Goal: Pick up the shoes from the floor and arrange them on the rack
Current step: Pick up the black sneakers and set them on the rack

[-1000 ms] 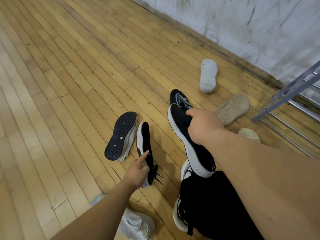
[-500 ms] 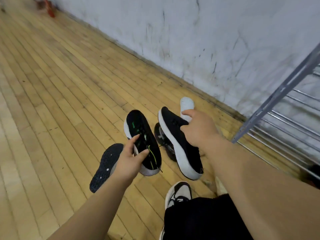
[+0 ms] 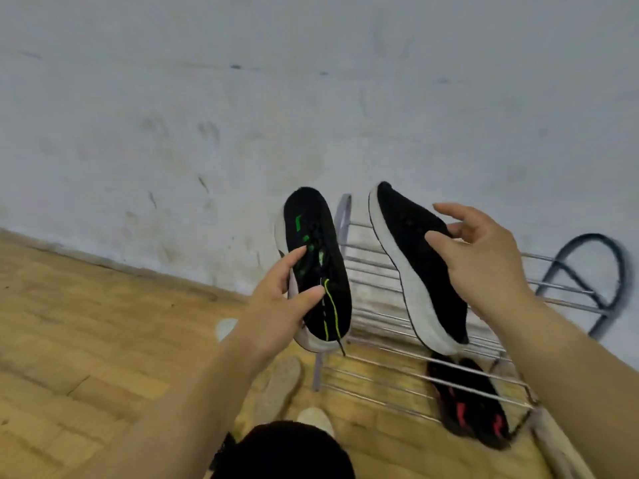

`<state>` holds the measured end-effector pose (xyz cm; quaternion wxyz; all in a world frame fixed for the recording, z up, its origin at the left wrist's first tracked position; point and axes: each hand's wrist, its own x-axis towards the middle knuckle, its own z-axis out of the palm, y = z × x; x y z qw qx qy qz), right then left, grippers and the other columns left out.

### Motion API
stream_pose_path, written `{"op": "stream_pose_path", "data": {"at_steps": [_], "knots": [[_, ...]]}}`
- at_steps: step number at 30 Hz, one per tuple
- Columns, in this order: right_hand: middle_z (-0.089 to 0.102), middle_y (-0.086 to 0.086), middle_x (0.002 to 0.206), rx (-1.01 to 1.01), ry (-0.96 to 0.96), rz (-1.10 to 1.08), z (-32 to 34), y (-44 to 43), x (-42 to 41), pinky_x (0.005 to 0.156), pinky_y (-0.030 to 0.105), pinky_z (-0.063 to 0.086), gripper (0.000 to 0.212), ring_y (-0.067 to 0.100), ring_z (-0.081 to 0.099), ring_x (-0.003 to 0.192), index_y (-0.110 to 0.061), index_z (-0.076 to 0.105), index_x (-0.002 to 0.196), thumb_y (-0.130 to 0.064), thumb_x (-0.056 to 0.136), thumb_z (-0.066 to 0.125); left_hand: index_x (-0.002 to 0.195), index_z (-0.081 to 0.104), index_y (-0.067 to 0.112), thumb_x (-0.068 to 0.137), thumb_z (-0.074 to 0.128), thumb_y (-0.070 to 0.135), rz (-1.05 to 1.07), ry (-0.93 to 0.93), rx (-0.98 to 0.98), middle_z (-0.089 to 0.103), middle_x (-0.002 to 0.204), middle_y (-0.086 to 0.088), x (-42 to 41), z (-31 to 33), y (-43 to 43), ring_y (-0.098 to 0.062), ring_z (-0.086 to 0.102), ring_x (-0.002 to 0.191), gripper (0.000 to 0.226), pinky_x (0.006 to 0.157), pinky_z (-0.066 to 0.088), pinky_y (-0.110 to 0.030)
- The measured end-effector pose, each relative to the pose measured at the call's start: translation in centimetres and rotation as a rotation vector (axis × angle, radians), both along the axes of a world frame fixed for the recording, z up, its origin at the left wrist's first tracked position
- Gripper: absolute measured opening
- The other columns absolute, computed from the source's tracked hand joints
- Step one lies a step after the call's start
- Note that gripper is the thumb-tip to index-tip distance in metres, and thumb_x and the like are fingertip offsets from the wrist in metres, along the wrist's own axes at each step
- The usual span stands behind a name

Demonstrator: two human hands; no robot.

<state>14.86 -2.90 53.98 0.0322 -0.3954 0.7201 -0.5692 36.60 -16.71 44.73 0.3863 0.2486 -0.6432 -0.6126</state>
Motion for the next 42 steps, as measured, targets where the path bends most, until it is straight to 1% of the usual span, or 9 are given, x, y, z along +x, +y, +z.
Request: {"op": "stream_pose_path", "data": {"at_steps": [7,16,19,23,29,32,35,40,42], "knots": [[0.070,-0.017,0.094,0.041,0.030,-0.254,-4.5,13.6,-7.4,0.073,0.017,0.052,0.034,0.000,0.066,0.071,-0.047,0.069,0.109,-0.016,0.094,0.068,0.137,0.055,0.037,0.095,0.065,0.002,-0.383,-0.159,0.086,0.073,0.124,-0.002,-10.3,0.9,4.2,-0.023,0.072,0.111,0.055,0.096,0.055,-0.044],[0.067,0.000,0.114,0.504,-0.132,-0.258,-12.1,17.0,-12.3,0.083,0.036,0.058,0.028,0.020,0.068,0.094,-0.031,0.068,0.118,-0.016,0.094,0.069,0.136,0.061,0.034,0.067,0.093,0.023,-0.607,-0.467,0.237,0.068,0.133,-0.003,-12.6,-5.9,5.7,-0.025,0.068,0.118,0.077,0.107,0.048,-0.049],[0.069,0.002,0.119,0.532,-0.184,-0.220,-13.7,16.3,-13.4,0.083,0.036,0.060,0.028,0.021,0.070,0.095,-0.033,0.067,0.112,-0.012,0.094,0.070,0.141,0.056,0.031,0.086,0.075,0.005,-0.572,-0.499,0.275,0.066,0.133,-0.006,-14.3,-6.4,6.1,-0.025,0.068,0.117,0.063,0.107,0.049,-0.045],[0.067,0.002,0.129,0.587,-0.091,-0.190,-15.0,14.8,-14.2,0.094,0.032,0.053,0.032,0.021,0.065,0.112,-0.030,0.068,0.122,-0.014,0.095,0.068,0.143,0.053,0.032,0.091,0.072,0.003,-0.551,-0.535,0.275,0.058,0.141,-0.008,-15.9,-7.8,5.6,-0.026,0.063,0.123,0.063,0.105,0.051,-0.044],[0.066,-0.006,0.111,0.682,-0.101,-0.157,-15.4,14.4,-16.1,0.069,0.024,0.055,0.029,0.013,0.066,0.084,-0.034,0.067,0.107,-0.008,0.093,0.068,0.142,0.053,0.031,0.090,0.073,0.004,-0.610,-0.610,0.293,0.063,0.135,-0.008,-17.0,-9.2,5.0,-0.027,0.067,0.117,0.062,0.104,0.052,-0.045],[0.067,-0.001,0.102,0.777,-0.125,-0.125,-15.7,14.5,-17.0,0.056,0.032,0.057,0.028,0.023,0.069,0.073,-0.034,0.069,0.105,-0.009,0.093,0.069,0.142,0.054,0.031,0.090,0.073,0.004,-0.696,-0.655,0.320,0.063,0.134,-0.007,-17.6,-10.3,5.0,-0.026,0.067,0.117,0.061,0.100,0.055,-0.041],[0.063,0.000,0.112,0.850,-0.114,-0.100,-17.2,14.2,-18.2,0.048,0.020,0.046,0.029,0.016,0.063,0.073,-0.030,0.072,0.113,-0.009,0.093,0.071,0.143,0.053,0.032,0.090,0.074,0.006,-0.729,-0.693,0.328,0.059,0.136,-0.004,-18.7,-12.0,4.9,-0.023,0.065,0.118,0.062,0.093,0.057,-0.035],[0.063,0.003,0.138,0.941,-0.003,-0.138,-22.3,12.4,-20.8,0.081,0.021,0.049,0.039,0.023,0.064,0.111,-0.025,0.068,0.132,-0.009,0.097,0.060,0.147,0.047,0.037,0.086,0.079,0.016,-0.730,-0.782,0.185,0.053,0.146,0.001,-21.8,-16.5,4.0,-0.021,0.057,0.128,0.073,0.105,0.052,-0.040],[0.062,0.004,0.140,0.920,0.022,-0.184,-24.9,11.6,-22.1,0.082,0.020,0.046,0.042,0.024,0.063,0.116,-0.025,0.063,0.137,-0.012,0.098,0.054,0.150,0.043,0.034,0.088,0.077,0.012,-0.689,-0.768,0.165,0.051,0.150,0.000,-23.6,-18.6,4.0,-0.021,0.054,0.131,0.074,0.108,0.049,-0.041]]}}
